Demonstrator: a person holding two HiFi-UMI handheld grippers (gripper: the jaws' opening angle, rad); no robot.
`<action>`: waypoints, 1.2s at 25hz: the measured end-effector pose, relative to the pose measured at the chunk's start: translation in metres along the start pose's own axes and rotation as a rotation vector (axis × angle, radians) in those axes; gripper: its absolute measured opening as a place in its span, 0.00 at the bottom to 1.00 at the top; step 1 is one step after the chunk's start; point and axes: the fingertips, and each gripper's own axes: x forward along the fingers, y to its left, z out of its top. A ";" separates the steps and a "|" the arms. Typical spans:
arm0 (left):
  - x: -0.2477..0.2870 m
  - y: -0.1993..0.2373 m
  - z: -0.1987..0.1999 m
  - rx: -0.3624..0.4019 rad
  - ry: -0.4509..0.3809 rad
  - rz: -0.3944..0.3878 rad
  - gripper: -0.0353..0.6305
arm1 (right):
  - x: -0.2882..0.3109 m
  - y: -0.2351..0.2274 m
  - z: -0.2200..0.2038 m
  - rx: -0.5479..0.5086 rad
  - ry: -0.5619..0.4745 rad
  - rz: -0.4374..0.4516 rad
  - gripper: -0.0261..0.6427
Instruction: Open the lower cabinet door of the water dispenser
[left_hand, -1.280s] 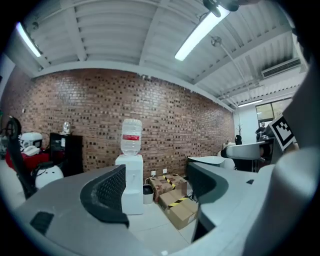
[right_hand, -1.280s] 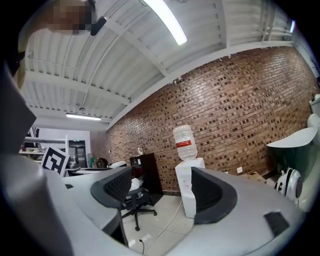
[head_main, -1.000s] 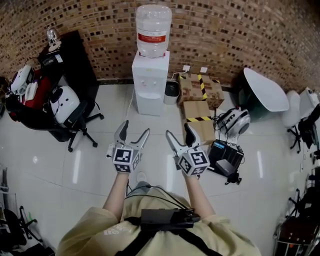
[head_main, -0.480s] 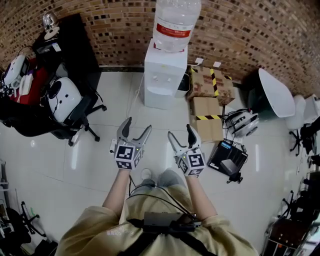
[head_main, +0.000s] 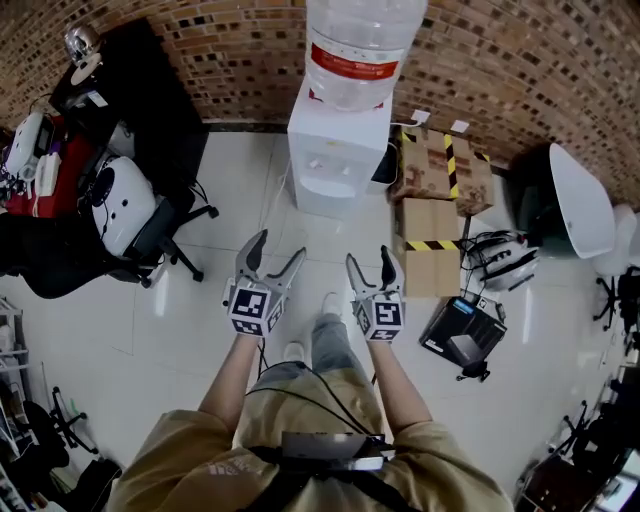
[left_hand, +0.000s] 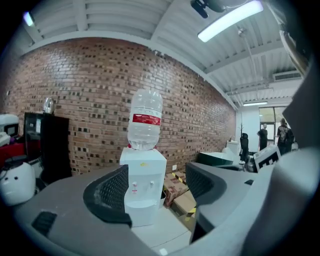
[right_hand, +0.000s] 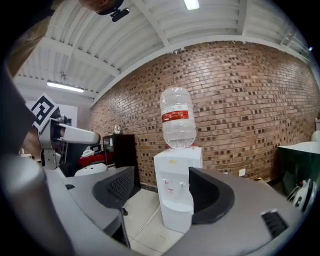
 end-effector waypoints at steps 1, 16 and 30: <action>0.016 0.002 -0.003 -0.049 -0.003 -0.003 0.56 | 0.012 -0.012 -0.010 0.000 0.016 0.005 0.57; 0.200 0.106 -0.250 0.026 -0.066 -0.003 0.55 | 0.274 -0.199 -0.386 0.052 0.208 0.035 0.56; 0.228 0.162 -0.393 0.051 -0.145 0.015 0.55 | 0.392 -0.236 -0.461 -0.246 0.237 0.167 0.50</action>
